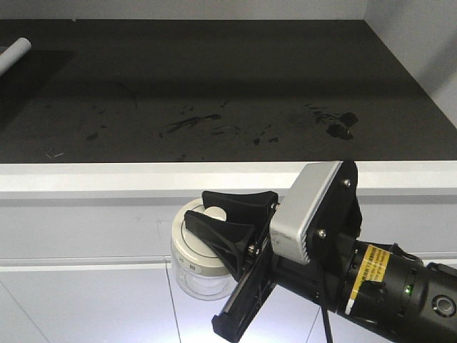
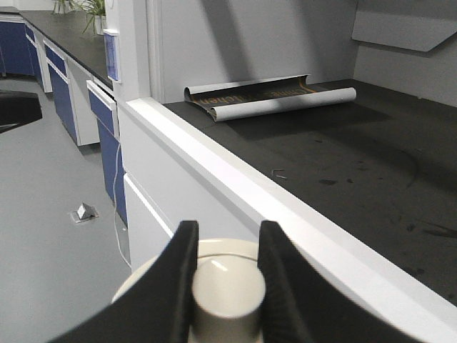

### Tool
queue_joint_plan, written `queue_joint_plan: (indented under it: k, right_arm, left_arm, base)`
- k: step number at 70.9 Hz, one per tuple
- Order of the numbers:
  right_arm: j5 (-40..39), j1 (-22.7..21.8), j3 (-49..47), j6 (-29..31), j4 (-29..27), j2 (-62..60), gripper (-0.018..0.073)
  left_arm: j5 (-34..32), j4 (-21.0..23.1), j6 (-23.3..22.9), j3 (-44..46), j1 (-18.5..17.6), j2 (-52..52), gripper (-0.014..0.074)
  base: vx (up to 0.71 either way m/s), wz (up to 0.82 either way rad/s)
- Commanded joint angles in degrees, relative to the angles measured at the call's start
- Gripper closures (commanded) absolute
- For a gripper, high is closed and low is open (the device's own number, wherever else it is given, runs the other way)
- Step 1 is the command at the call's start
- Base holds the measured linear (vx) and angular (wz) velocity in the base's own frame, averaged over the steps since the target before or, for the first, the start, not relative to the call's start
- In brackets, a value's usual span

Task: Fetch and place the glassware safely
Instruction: 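Lift the jar and pull it out of the hood toward the robot, then hold the jar in the right gripper while the base drives away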

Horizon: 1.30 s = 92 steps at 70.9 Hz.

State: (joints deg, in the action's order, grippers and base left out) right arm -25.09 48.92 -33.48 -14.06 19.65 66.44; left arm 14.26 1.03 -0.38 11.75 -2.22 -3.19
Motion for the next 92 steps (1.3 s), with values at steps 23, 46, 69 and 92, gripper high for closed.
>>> queue_joint_plan:
  k: [23,46,69,92]
  right_arm:
    - [-6.0,0.0,-1.8,-0.1,-0.3,-1.5,0.0563]
    - [-5.9,0.0,-1.8,-0.1,-0.3,-1.5,0.0563]
    - [-5.9,0.0,-1.8,-0.1,-0.3,-1.5,0.0563]
    - [-5.9,0.0,-1.8,-0.1,-0.3,-1.5,0.0563]
  left_arm:
    - [-3.9,0.6,-0.2,1.4,-0.4,-0.6,0.0603]
    - [-3.9,0.6,-0.2,1.4,-0.4,-0.6,0.0603]
    - [-3.9,0.6,-0.2,1.4,-0.4,-0.6,0.0603]
    - [-3.9,0.6,-0.2,1.4,-0.4,-0.6,0.0603]
  base:
    - [0.0,0.01]
    - [-0.02,0.07]
    - [-0.07,0.28]
    - [-0.13,0.51]
